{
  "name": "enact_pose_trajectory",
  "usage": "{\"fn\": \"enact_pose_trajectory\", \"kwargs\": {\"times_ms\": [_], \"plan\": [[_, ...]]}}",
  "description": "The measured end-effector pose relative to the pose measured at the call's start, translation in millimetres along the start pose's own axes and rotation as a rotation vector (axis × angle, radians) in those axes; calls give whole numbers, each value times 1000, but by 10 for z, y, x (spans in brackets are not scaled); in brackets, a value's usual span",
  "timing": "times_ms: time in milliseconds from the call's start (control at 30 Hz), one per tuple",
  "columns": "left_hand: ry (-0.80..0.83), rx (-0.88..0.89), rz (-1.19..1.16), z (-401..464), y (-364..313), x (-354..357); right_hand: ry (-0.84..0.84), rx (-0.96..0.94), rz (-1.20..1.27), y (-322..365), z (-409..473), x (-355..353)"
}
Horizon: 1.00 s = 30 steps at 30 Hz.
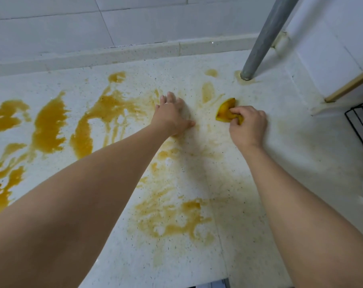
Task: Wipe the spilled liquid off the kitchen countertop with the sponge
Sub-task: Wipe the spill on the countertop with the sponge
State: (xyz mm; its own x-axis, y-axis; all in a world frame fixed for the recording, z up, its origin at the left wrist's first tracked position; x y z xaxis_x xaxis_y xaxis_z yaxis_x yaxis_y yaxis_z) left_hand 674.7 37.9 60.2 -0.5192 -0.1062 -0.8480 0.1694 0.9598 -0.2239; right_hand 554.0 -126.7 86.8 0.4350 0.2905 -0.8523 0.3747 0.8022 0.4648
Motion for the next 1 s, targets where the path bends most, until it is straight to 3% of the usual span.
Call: {"fn": "enact_pose_trajectory", "kwargs": {"times_ms": [167, 333, 433, 500, 633, 667, 800, 833, 967, 1000], "plan": [[-21, -1, 4, -81, 62, 35, 160, -212, 112, 533, -222, 301], [-27, -37, -5, -171, 339, -17, 66, 69, 45, 224, -278, 54], [-22, -58, 11, -227, 447, 46, 209, -144, 170, 775, -527, 339], [-25, -42, 23, -273, 475, 72, 246, -233, 129, 851, -608, 351], [-20, -17, 27, -312, 485, 61, 89, 108, -66, 352, -596, 8], [-19, -13, 25, -308, 483, 64, 84, 122, -45, 410, -651, 13], [-31, -2, 36, -289, 480, 61, 255, -207, 92, 989, -849, 320], [-31, 1, 42, -289, 483, 60, 255, -193, 53, 911, -798, 261], [-38, 16, 59, -284, 487, 65, 66, 184, -57, 285, -746, -124], [-45, 19, 65, -275, 482, 64, 66, 175, -29, 353, -790, -92]]}}
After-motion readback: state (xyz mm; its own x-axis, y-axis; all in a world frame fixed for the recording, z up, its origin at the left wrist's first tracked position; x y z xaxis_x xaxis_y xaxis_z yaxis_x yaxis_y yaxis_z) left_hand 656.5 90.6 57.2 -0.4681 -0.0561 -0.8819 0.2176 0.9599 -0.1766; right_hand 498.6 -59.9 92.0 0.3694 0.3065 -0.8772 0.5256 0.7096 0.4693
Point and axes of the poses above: each hand's wrist, its own z-axis towards the middle knuckle, its own x-axis out of the palm, y = z × x, the point moved 9 cm from there along z, towards the middle knuckle, and after that the axes turned 15 degrees about -x, right-handed, at the moved point
